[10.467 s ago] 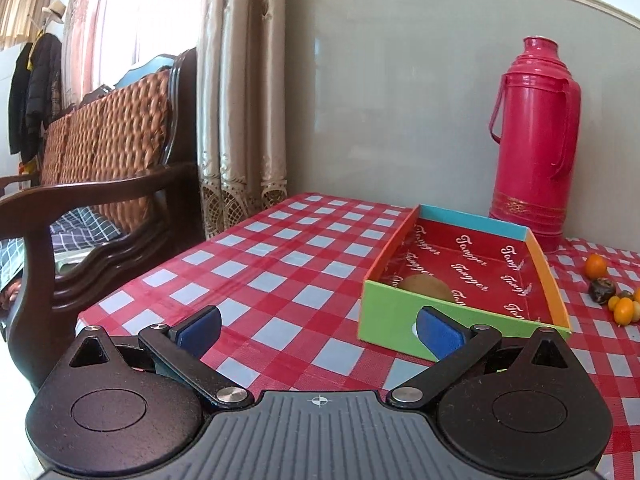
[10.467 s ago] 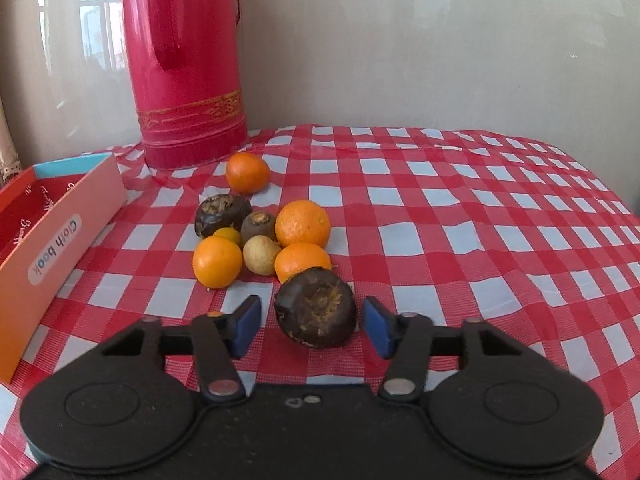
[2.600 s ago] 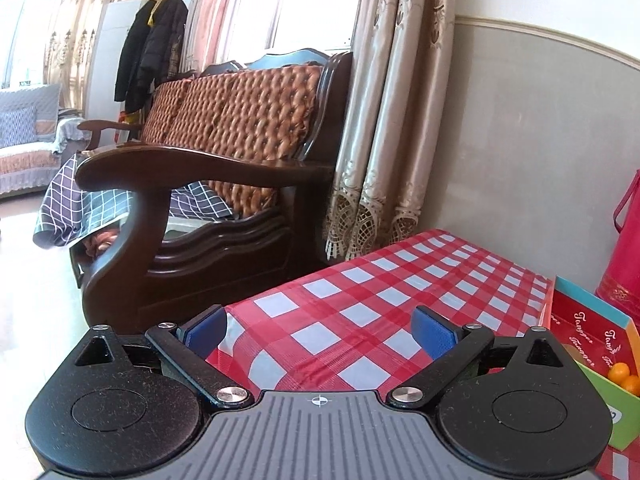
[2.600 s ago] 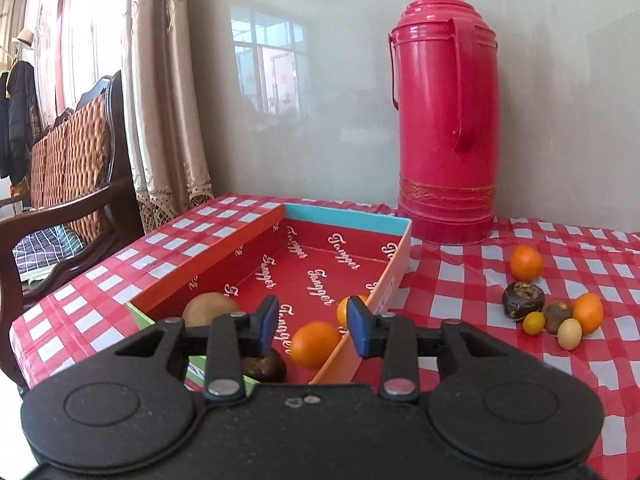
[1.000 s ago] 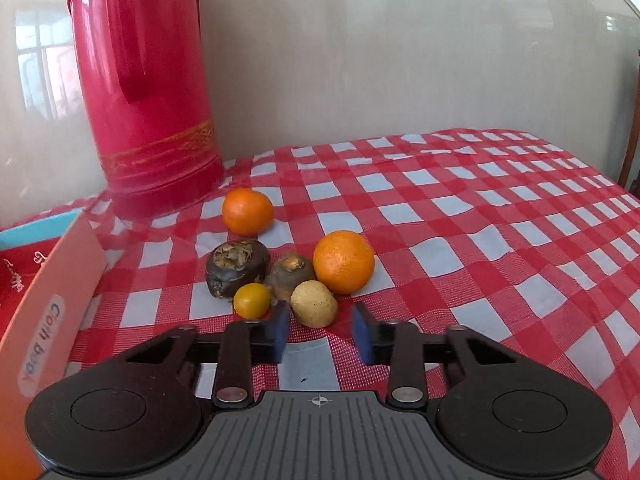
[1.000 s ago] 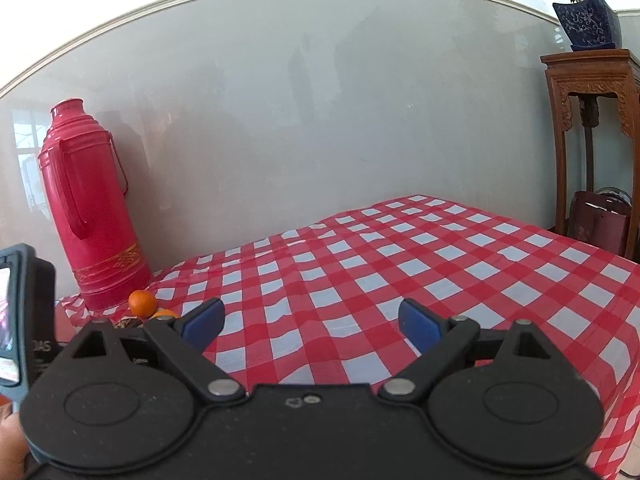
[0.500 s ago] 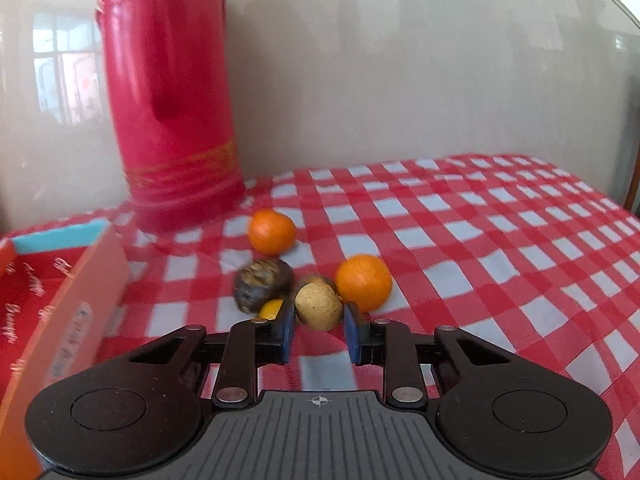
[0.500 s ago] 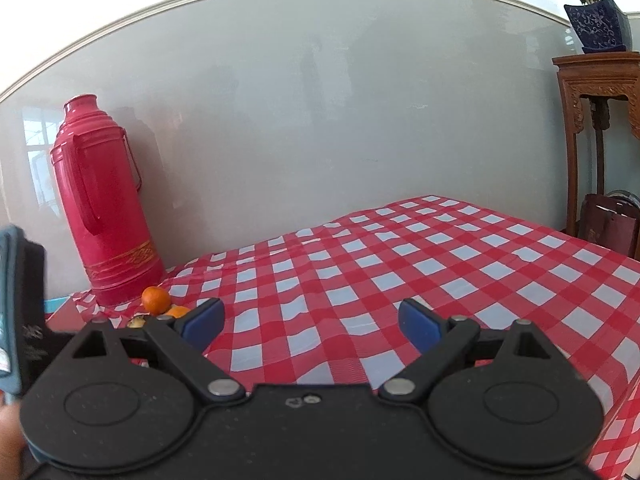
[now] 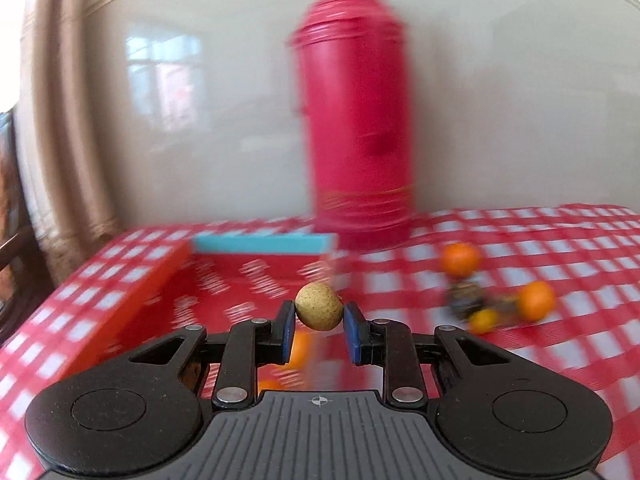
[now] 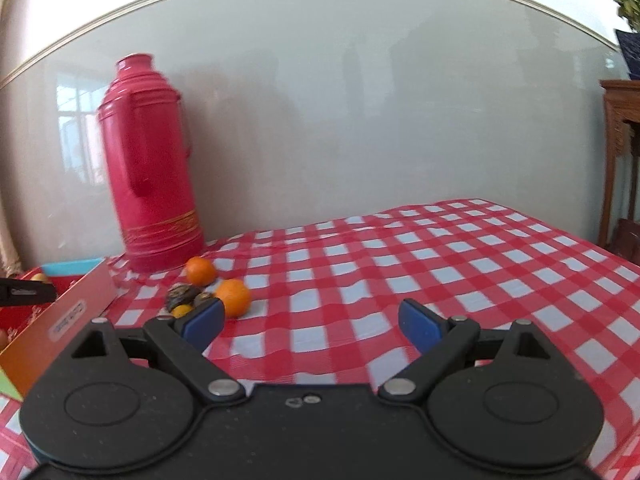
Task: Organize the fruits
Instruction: 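Carry the pale yellow fruit with the left gripper into the box, release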
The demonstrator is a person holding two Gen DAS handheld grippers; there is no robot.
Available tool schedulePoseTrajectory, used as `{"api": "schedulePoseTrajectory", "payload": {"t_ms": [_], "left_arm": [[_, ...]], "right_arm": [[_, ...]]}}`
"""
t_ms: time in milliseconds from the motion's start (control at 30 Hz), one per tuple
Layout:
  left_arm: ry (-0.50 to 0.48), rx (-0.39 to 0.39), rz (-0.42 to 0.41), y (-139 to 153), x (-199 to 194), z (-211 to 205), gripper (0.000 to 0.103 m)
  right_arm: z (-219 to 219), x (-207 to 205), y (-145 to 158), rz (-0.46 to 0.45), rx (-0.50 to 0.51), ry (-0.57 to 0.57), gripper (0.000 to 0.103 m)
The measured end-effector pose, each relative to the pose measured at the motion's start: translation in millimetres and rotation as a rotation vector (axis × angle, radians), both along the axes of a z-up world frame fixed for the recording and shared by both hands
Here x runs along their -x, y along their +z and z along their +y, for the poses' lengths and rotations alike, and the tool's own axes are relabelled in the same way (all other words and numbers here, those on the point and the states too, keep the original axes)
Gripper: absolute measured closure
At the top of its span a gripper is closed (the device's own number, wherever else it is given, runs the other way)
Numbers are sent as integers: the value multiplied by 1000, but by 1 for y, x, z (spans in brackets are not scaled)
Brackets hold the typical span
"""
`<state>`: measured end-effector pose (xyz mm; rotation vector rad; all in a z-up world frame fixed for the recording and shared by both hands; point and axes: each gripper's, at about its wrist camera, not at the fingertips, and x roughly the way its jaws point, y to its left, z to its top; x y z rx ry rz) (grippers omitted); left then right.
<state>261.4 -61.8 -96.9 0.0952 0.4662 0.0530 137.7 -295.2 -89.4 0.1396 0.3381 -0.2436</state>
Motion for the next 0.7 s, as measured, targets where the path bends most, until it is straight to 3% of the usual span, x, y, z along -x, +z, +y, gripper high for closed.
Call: {"api": "schedulePoseTrajectory", "payload": {"t_ms": [167,400,467,567,700], "left_arm": [[116,11,53,-13,-8,50,77],[136,32,94,-23,-13,70,75],[117,69,93,-22,-9,71,61],[146,63,47,-15,6,70,5],[148,68,-31,-3,24,81,3]], "right_arm": [[23,-8,-2,15,39,58,15],[46,-21,-7,43,58,117,15],[49,-25,-8,50,56,130,15],[52,-31,-8,55,51,140,15],[50,-40,-7,66,27,146,17]]}}
